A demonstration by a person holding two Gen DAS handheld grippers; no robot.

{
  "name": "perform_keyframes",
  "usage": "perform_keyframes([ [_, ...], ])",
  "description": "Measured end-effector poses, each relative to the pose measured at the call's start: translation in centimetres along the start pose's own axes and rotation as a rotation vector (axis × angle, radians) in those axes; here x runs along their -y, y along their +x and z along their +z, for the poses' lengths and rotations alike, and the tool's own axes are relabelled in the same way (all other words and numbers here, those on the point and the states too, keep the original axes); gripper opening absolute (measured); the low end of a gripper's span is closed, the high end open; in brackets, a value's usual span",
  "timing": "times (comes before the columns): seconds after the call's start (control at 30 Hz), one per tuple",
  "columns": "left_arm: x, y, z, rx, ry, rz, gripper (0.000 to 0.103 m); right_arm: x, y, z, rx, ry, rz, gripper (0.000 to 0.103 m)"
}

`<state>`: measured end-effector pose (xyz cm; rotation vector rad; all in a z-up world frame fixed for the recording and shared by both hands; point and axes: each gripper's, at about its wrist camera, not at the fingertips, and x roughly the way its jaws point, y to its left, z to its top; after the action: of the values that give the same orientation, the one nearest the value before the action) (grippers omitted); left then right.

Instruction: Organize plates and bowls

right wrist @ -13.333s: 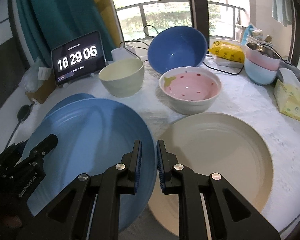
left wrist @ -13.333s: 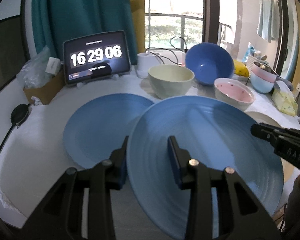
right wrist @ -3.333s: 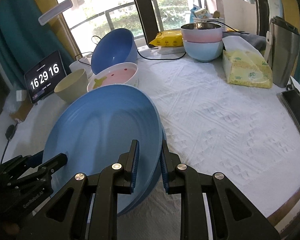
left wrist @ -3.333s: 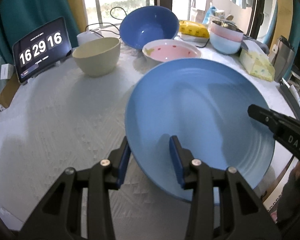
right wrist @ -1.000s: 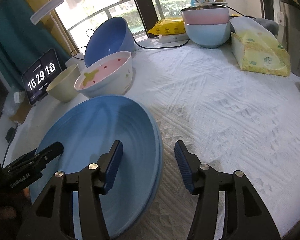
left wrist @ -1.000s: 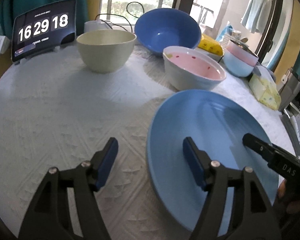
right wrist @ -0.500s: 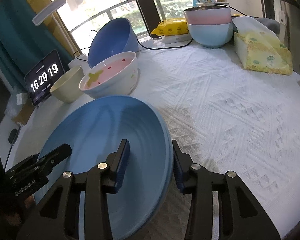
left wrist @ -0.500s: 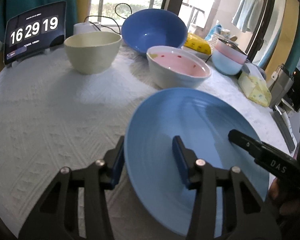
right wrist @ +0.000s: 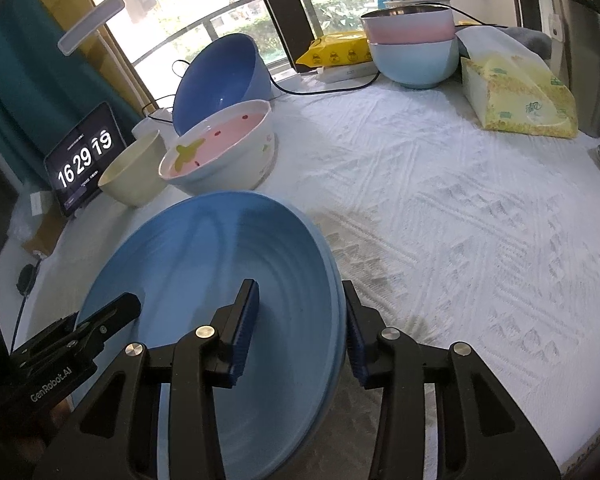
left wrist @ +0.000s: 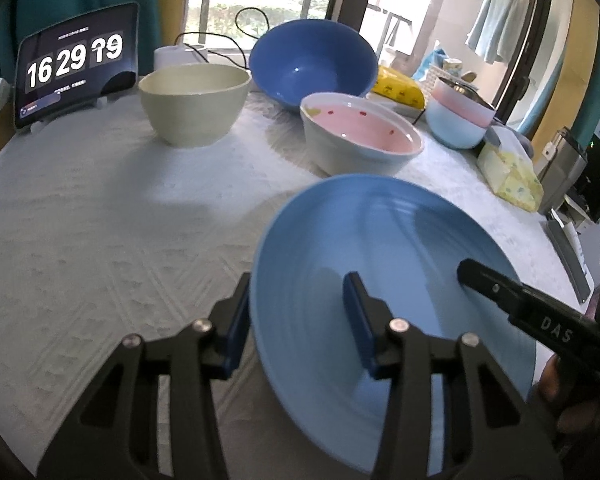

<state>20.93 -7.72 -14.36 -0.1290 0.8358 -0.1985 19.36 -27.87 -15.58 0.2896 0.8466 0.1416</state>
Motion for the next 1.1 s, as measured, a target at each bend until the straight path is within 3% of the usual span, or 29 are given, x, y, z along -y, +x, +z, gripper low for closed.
perform_keyframes([
  [1.1, -6.2, -3.5, 0.0, 0.073, -0.109, 0.033, 0.046, -6.6, 0.2, 0.7, 0.006, -0.120, 0.026, 0.043],
])
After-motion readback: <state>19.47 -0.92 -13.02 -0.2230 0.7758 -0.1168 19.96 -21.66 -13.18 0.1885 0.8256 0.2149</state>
